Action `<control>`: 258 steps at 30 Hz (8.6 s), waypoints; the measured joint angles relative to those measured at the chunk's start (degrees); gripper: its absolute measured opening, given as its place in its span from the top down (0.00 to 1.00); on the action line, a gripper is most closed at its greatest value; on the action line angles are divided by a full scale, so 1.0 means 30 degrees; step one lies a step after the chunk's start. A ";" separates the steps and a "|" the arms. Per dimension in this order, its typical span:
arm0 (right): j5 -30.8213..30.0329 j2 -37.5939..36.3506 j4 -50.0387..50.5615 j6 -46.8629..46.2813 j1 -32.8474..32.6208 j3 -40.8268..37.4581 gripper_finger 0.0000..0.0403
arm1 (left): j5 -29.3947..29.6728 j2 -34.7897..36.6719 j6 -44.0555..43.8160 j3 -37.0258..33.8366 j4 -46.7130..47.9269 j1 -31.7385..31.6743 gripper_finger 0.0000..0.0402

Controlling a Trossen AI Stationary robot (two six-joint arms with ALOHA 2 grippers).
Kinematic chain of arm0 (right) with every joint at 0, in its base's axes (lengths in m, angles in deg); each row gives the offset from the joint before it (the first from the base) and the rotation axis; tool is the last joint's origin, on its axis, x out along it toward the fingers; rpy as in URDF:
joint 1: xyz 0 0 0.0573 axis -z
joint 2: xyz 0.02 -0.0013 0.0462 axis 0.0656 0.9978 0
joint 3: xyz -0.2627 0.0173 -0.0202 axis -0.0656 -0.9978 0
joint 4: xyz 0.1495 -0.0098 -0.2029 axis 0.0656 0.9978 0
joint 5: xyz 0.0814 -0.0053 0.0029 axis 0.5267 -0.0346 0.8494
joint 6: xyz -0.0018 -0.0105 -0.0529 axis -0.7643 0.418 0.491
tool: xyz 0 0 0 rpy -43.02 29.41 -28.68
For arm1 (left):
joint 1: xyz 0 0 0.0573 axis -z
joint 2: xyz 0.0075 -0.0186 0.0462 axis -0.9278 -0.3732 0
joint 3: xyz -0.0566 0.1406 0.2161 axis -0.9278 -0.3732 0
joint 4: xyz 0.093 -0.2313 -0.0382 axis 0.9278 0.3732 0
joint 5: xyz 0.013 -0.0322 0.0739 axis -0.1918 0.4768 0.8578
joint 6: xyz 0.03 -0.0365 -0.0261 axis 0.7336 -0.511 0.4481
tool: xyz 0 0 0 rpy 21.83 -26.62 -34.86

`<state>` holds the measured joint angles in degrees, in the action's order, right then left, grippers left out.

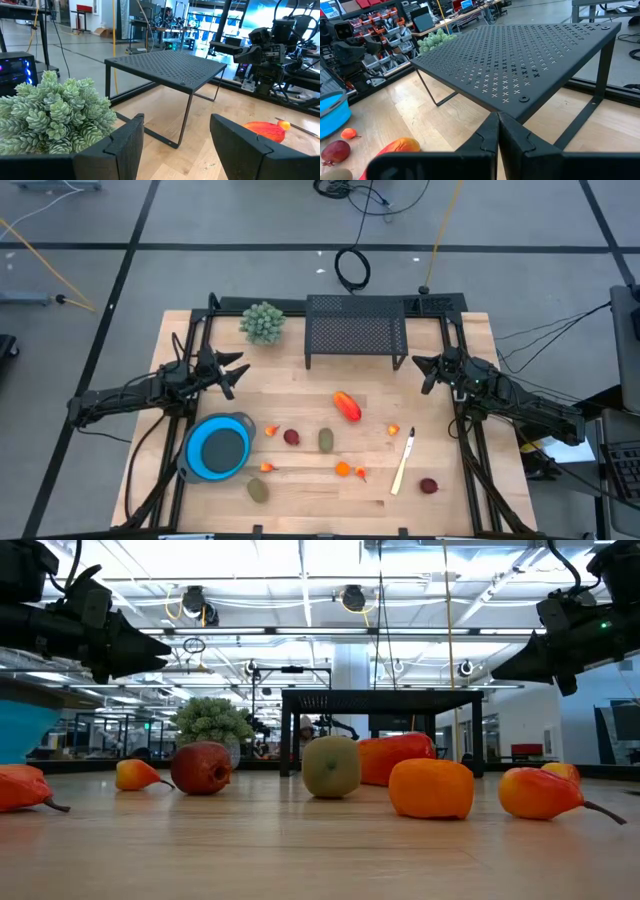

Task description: Pick & Place Fruit

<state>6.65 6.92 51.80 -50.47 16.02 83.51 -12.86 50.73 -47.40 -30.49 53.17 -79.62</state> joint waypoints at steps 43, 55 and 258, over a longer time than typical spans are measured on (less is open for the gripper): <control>-0.0020 0.0007 -0.0495 0.0133 0.0005 -0.0002 1.00 | -0.4083 -0.0092 -0.2058 0.0095 -0.5730 0.0000 0.43; -0.0005 0.0007 -0.0495 0.0133 0.0005 -0.0002 1.00 | -0.6145 -0.9132 -0.1835 0.8380 0.2868 0.0000 0.43; -0.0004 0.0000 -0.0415 0.0140 0.0005 -0.0002 1.00 | 0.2208 -2.1578 -1.3766 2.2060 -0.4704 0.1393 1.00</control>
<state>6.64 6.92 50.55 -50.05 16.03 83.51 -6.24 -14.01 -88.70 35.69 39.06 -75.44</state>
